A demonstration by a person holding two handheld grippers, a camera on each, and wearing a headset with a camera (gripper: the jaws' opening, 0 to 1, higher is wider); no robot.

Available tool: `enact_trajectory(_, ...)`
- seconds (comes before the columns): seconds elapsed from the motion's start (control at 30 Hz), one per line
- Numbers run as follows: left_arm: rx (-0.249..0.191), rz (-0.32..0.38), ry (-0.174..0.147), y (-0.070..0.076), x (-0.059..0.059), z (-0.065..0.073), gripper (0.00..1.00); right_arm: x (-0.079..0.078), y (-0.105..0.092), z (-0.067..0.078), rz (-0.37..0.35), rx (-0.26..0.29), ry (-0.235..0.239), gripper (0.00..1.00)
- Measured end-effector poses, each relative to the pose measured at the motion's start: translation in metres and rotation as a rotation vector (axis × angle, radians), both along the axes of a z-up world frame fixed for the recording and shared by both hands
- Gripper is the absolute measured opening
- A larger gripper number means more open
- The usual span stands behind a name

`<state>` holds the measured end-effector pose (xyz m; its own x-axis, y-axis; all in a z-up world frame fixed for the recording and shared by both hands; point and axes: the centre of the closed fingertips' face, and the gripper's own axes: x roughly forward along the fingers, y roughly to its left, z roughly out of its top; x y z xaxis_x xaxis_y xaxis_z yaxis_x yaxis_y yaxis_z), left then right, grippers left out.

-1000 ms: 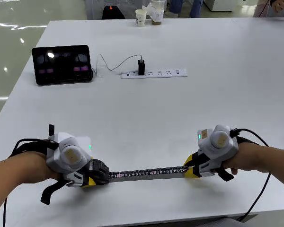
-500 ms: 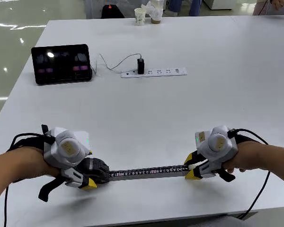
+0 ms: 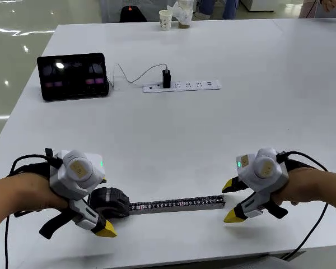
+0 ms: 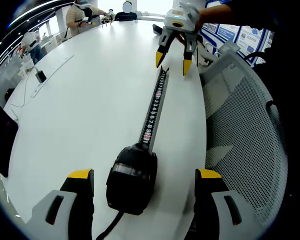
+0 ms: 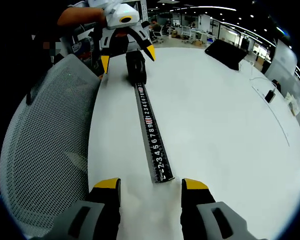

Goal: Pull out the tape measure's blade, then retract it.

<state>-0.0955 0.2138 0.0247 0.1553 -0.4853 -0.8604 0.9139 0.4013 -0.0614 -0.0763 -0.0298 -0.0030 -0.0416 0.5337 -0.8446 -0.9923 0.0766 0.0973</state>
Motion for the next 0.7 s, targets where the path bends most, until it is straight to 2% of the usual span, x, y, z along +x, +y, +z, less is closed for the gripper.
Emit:
enact_trajectory(0.03, -0.009, 0.048, 0.014, 0.001, 0.001, 0.001, 0.81, -0.002, -0.001, 0.001, -0.037, 0.004, 0.028, 0.5)
enact_trajectory(0.1, -0.035, 0.103, 0.047, 0.0, 0.001, 0.002, 0.86, 0.001, -0.003, 0.002, -0.075, -0.003, 0.027, 0.55)
enact_trajectory(0.33, -0.078, 0.144, 0.037, 0.0, 0.004, 0.009, 0.93, 0.007, -0.005, 0.011, -0.18, 0.046, 0.036, 0.63)
enact_trajectory(0.4, -0.101, 0.172, 0.029, 0.0, 0.006, 0.012, 0.96, 0.01, -0.005, 0.014, -0.223, 0.071, 0.028, 0.66)
enact_trajectory(0.47, -0.147, 0.219, 0.034, -0.003, 0.008, 0.017, 0.99, 0.011, -0.006, 0.015, -0.264, 0.086, 0.039, 0.72)
enact_trajectory(0.53, -0.163, 0.246, 0.017, -0.001, 0.011, 0.02, 0.99, 0.013, -0.008, 0.017, -0.301, 0.112, 0.042, 0.78)
enact_trajectory(0.7, -0.212, 0.315, 0.002, 0.003, 0.013, 0.024, 0.99, 0.013, -0.017, 0.019, -0.365, 0.146, 0.022, 0.9)
